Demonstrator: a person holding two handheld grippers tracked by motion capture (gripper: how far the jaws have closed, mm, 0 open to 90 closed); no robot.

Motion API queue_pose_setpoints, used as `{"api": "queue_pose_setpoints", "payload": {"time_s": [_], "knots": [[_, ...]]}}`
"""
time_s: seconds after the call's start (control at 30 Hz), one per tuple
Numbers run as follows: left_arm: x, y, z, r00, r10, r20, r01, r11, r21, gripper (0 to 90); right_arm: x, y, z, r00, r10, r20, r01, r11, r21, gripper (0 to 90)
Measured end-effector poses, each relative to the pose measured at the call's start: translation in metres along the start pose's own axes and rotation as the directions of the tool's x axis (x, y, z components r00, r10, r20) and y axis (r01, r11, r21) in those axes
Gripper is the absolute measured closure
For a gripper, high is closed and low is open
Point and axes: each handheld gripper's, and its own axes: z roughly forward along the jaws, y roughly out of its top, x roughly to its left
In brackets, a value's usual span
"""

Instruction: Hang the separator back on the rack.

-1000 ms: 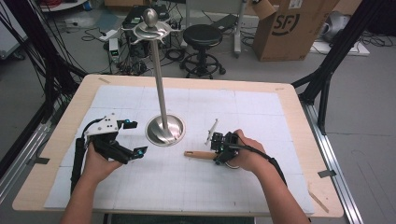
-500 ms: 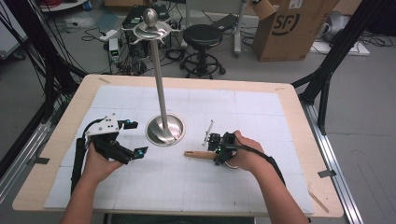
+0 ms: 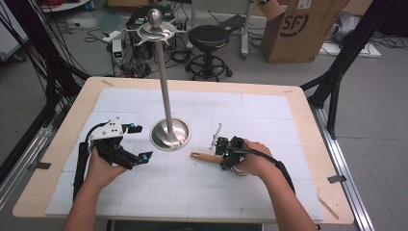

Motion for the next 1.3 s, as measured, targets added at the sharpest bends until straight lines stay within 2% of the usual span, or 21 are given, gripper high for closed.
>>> {"api": "queue_pose_setpoints", "payload": {"time_s": [0.13, 0.27, 0.37, 0.5, 0.63, 0.73, 0.8, 0.97, 1.23, 1.3], "knots": [[0.0, 0.0, -0.001, 1.0, 0.001, -0.001, -0.001, 1.0, -0.005, 1.6, -0.003, -0.002, -0.011, 0.9999, 0.011, 0.005, -0.01, 0.997, -0.08, 69.4], [0.0, 0.0, -0.002, 1.0, 0.006, -0.003, -0.006, 1.0, -0.004, 1.7, -0.006, -0.006, -0.025, 0.9995, 0.028, -0.015, -0.03, 0.984, -0.174, 69.4], [0.0, 0.0, -0.002, 1.0, 0.002, -0.006, -0.002, 1.0, -0.002, 1.7, -0.007, -0.009, -0.035, 0.9985, 0.05, -0.024, -0.054, 0.969, -0.241, 69.4], [0.001, 0.0, -0.002, 1.0, 0.001, -0.005, -0.001, 1.0, -0.008, 1.7, -0.009, -0.014, -0.048, 0.9968, 0.06, -0.052, -0.074, 0.941, -0.331, 69.4], [0.001, 0.0, -0.003, 1.0, 0.001, -0.006, -0.001, 1.0, -0.01, 1.6, -0.01, -0.017, -0.059, 0.9942, 0.06, -0.089, -0.092, 0.906, -0.414, 69.4], [0.001, 0.0, -0.003, 1.0, -0.001, -0.005, 0.001, 0.9999, -0.012, 1.7, -0.012, -0.02, -0.065, 0.993, 0.068, -0.097, -0.105, 0.88, -0.463, 69.4], [0.001, 0.0, -0.003, 1.0, -0.003, -0.004, 0.003, 0.9999, -0.012, 1.6, -0.012, -0.022, -0.07, 0.9938, 0.069, -0.087, -0.104, 0.859, -0.502, 69.4], [0.001, 0.0, -0.003, 1.0, -0.001, -0.001, 0.001, 0.9999, -0.013, 1.6, -0.013, -0.025, -0.078, 0.9945, 0.07, -0.078, -0.102, 0.818, -0.567, 69.4], [0.001, 0.001, -0.004, 1.0, -0.002, -0.001, 0.002, 0.9998, -0.019, 1.7, -0.014, -0.031, -0.091, 0.9959, 0.05, -0.075, -0.088, 0.73, -0.678, 69.3], [0.001, 0.001, -0.005, 1.0, -0.004, -0.001, 0.004, 0.9998, -0.018, 1.7, -0.016, -0.032, -0.094, 0.9954, 0.043, -0.085, -0.091, 0.705, -0.704, 69.3]]}}
